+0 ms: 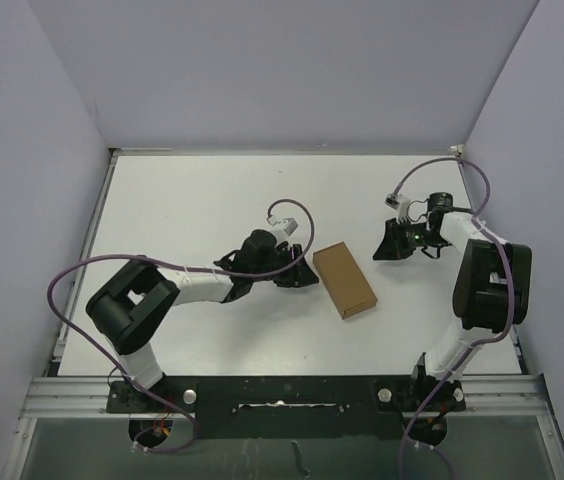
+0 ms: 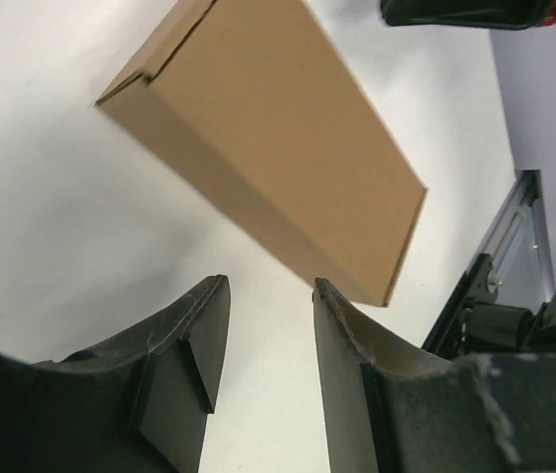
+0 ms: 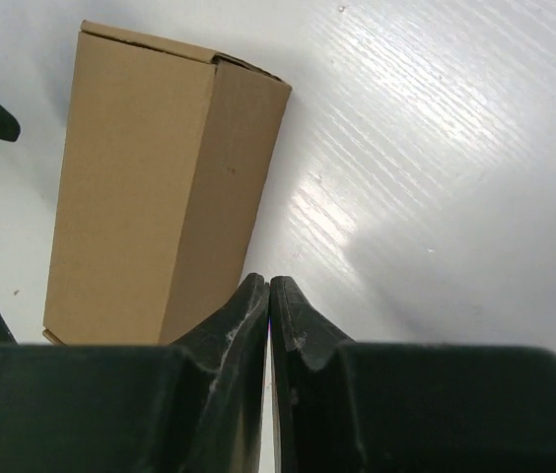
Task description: Fold the paper box
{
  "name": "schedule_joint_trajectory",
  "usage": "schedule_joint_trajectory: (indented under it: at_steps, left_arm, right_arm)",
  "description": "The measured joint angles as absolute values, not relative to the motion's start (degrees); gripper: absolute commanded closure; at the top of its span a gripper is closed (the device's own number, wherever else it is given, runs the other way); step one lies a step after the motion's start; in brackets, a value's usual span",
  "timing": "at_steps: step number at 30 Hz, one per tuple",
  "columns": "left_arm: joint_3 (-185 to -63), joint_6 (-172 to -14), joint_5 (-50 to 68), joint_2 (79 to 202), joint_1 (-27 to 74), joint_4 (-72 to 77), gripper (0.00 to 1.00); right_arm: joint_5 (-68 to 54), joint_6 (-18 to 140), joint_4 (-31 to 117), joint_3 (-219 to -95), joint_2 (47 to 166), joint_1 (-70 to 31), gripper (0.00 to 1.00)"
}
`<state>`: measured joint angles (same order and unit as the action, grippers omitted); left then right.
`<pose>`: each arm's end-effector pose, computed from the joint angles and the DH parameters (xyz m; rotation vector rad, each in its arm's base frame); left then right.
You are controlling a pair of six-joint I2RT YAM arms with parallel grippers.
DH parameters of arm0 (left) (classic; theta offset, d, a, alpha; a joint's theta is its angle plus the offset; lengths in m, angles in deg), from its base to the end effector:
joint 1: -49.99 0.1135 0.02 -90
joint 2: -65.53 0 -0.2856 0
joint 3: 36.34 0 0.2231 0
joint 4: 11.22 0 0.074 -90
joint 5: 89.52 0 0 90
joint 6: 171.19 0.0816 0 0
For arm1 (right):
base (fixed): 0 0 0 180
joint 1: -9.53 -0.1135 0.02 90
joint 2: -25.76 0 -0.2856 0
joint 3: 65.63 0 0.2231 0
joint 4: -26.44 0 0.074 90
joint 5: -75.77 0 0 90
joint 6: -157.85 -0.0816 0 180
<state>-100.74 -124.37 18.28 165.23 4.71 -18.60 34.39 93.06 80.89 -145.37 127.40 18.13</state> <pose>0.2526 -0.2906 0.1951 0.2564 2.2739 -1.2120 0.3204 0.0135 0.1857 -0.4947 2.4536 0.9933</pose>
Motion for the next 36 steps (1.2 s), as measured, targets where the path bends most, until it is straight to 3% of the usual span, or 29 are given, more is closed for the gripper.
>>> schedule_joint_trajectory:
  at_steps: [10,28,36]
  left_arm:
    - [-100.4,-124.1,16.1,167.8,4.7,-14.9,0.66]
    - [-124.9,-118.9,18.3,185.3,10.2,-9.5,0.64]
    - [-130.9,-114.5,22.8,186.8,13.4,-7.6,0.59]
  right_arm:
    - [30.3,98.0,85.2,-145.8,128.5,14.1,0.95]
    - [32.6,109.5,95.1,-147.8,131.0,3.7,0.91]
    - [33.5,112.6,93.9,-147.1,125.1,2.4,0.87]
